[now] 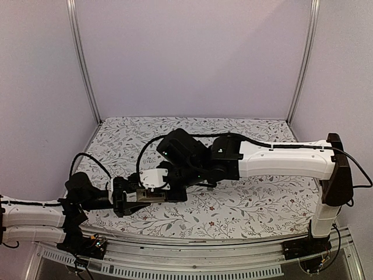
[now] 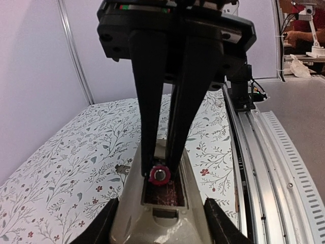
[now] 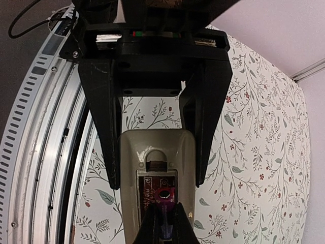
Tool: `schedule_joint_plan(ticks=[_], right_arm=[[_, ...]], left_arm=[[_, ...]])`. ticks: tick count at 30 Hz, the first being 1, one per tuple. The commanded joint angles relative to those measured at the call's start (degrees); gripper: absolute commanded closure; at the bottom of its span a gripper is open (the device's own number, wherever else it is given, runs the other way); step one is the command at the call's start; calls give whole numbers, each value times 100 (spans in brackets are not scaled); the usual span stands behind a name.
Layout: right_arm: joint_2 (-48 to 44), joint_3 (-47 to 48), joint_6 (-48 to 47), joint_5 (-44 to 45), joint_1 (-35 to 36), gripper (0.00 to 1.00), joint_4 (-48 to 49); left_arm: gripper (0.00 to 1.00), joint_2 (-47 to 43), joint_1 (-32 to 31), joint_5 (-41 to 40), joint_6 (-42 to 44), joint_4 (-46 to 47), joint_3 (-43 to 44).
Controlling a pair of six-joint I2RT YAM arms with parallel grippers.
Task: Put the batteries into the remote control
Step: Place the battery in the battery compartment.
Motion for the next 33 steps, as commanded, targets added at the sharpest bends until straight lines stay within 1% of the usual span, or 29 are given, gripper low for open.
schedule_joint_plan(ticks=[1,3,7,10,18,21,27,33], right_arm=[[235,166,-100,520,-107,100,-247],[287,178,-126,688,-109,100,-290],[401,257,-132,919,-110,89,-452],[455,310,-132,981,-109,84,-481],[483,432,-114,938,-104,83,-418],[454,422,-105,931,-106,81,-414],[359,422,-84,800,-106,75,-377],[255,422,-29,691,-105,74,-327]], left_arm=[[100,4,-127,306,-87,323,111],[100,-22,-122,277,-91,296,136],[100,-43,-126,257,-204,274,139],[100,-34,-125,246,-256,327,130],[100,14,-128,231,-380,441,122],[100,-6,-134,161,-484,371,121],[100,44,-116,115,-802,298,139],[100,70,-96,115,-840,265,148]])
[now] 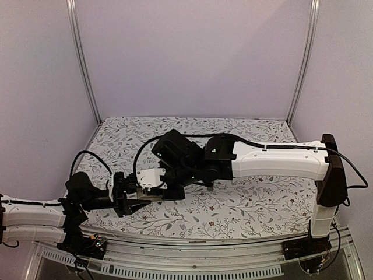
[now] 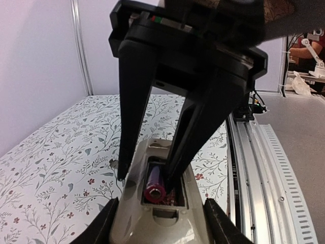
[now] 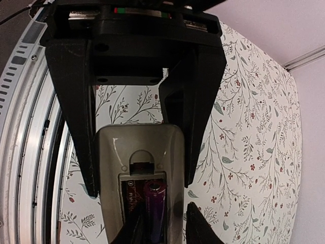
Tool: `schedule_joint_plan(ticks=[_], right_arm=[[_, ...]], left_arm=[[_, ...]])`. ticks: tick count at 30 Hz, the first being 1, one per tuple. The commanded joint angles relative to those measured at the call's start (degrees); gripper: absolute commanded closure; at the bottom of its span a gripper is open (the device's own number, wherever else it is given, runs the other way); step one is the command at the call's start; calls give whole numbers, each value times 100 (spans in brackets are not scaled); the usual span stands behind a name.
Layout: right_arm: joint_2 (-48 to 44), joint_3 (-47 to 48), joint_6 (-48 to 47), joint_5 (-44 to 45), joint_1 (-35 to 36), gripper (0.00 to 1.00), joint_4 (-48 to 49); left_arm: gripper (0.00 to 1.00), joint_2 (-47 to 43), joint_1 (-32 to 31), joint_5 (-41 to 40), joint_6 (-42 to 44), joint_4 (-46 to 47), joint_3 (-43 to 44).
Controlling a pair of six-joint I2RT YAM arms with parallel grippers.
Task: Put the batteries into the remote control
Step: Place the battery in the battery compartment.
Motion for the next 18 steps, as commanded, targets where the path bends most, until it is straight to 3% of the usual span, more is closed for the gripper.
schedule_joint_plan(ticks=[1,18], right_arm=[[-42,76,78,138,-119,73,-92],[-490,-63,88,-1096,-153,65,-123]], left_arm=[[100,30,-67,261,-110,215,131],[100,51,57,232,-110,170,128]])
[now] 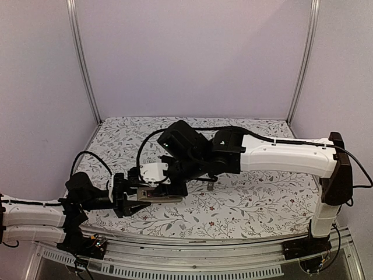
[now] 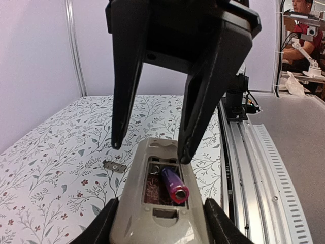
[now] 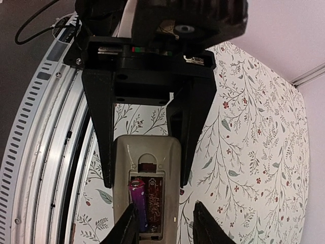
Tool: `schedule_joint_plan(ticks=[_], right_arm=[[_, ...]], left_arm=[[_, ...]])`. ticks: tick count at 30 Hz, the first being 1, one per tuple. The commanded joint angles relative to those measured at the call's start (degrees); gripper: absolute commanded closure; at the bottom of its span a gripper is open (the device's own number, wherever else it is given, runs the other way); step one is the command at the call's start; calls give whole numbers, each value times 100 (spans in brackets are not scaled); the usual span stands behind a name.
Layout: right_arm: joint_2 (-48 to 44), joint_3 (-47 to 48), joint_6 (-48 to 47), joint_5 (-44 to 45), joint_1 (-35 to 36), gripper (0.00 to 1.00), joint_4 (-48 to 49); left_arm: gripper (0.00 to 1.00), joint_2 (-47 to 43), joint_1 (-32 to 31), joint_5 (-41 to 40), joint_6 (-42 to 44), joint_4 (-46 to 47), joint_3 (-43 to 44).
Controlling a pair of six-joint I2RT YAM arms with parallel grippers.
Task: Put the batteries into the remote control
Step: Place the battery in the battery compartment.
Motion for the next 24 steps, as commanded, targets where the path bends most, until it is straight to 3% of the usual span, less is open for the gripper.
schedule_joint_plan(ticks=[1,7,13,16,20,24], right_arm=[[-227,-77,48,-241,-43,65,-85],[-174,-62,92,-384,-44,65,-114],[-150,-44,155,-1062,-93,80,-162],[-96,-78,214,-1350,-123,79,-163],[112,10,223,-1048,-122,76,-180],[158,-22,171,-853,-138,80,-137]], left_arm=[[100,19,43,63,-67,155,130],[100,2,46,73,-158,162,146],[100,-15,46,114,110,216,117],[100,-15,39,122,185,199,119],[100,-11,45,136,211,193,117],[100,-38,41,173,210,166,126]])
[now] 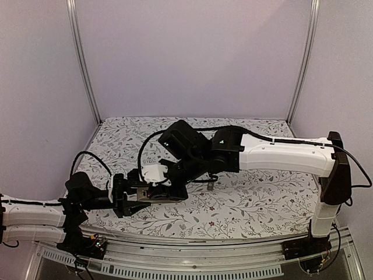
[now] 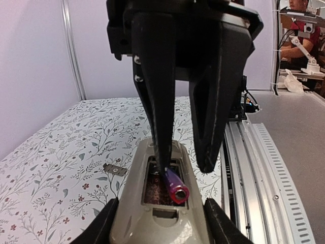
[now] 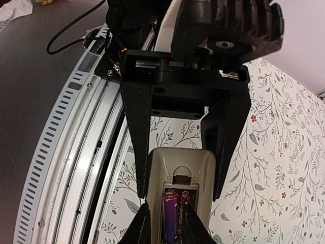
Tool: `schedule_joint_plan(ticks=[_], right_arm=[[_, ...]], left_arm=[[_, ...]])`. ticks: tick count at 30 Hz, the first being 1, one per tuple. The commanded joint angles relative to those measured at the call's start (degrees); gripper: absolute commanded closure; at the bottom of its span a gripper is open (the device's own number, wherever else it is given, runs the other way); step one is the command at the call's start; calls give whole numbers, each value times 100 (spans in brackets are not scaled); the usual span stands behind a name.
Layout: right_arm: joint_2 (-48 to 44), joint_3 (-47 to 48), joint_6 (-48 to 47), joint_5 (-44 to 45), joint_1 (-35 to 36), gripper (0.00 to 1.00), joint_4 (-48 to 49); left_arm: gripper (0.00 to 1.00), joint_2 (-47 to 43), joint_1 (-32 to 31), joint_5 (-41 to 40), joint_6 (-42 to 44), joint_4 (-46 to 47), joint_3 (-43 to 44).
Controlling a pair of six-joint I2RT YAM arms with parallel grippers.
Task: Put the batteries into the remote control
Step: Place the battery in the battery compartment.
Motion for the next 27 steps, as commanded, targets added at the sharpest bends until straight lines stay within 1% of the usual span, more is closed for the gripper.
schedule_joint_plan(ticks=[1,6,9,19,27], right_arm=[[153,-31,12,175,-63,81,-78],[221,-31,-19,223,-71,82,-16],[249,-44,5,307,-89,86,4],[337,-52,190,1283,-99,86,108],[239,-112,274,1276,-99,83,142]], left_arm=[[100,-25,22,123,85,141,106],[100,4,13,128,66,199,102],[100,-5,12,166,38,186,104],[100,21,-18,106,-10,195,137],[100,56,-22,-26,-142,119,152]])
